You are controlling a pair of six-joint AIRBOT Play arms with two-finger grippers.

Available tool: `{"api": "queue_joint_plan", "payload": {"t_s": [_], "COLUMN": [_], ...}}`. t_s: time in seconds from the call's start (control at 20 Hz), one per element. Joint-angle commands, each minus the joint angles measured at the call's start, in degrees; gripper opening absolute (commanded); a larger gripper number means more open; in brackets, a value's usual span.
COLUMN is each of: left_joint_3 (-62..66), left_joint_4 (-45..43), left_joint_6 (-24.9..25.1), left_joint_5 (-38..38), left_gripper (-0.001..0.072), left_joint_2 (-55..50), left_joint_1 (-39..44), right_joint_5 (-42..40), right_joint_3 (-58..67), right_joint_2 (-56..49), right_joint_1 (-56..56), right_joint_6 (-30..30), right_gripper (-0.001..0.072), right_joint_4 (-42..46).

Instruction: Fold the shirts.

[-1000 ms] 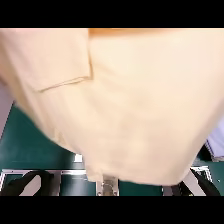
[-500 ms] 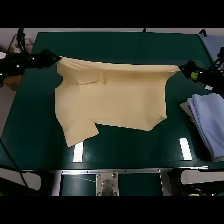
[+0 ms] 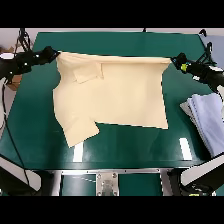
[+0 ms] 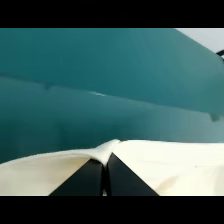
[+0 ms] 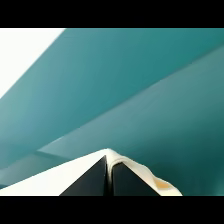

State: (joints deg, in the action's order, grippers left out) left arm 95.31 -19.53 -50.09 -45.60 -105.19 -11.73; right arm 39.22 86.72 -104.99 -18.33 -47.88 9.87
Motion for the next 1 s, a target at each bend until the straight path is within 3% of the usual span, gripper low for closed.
{"api": "queue_joint_plan", "payload": {"t_s": [0.0, 0.1, 0.25, 0.35, 0.55, 0.95], "left_joint_3": [1.3, 1.3, 1.2, 1.2, 1.1, -2.1], "left_joint_4": [-3.3, -6.9, -20.5, -26.2, -32.1, -32.7], "left_joint_6": [0.0, 0.0, -6.1, -7.1, -8.5, -10.1], "left_joint_5": [1.2, -1.5, -5.6, -9.3, -16.7, -19.2], "left_gripper": [0.0028, 0.0028, 0.0028, 0.0028, 0.0028, 0.0028], "left_joint_2": [-0.9, -1.5, -1.8, -1.8, -1.8, -2.6], "left_joint_1": [0.0, 0.0, 0.0, 0.0, 0.0, 0.0], "right_joint_5": [2.5, 5.0, 8.4, 9.8, 10.0, 13.4], "right_joint_3": [1.4, 0.8, -0.6, -2.4, -7.3, -9.5], "right_joint_2": [-0.9, -0.9, -0.7, -0.3, 0.2, 0.2], "right_joint_1": [1.0, 1.2, 1.2, 1.2, 1.2, 1.3], "right_joint_6": [-0.1, -4.0, -12.4, -14.7, -14.7, -16.1], "right_gripper": [0.0013, 0.0011, 0.001, 0.001, 0.001, 0.0012], "right_joint_4": [1.4, 6.1, 18.9, 23.7, 24.8, 25.8]}}
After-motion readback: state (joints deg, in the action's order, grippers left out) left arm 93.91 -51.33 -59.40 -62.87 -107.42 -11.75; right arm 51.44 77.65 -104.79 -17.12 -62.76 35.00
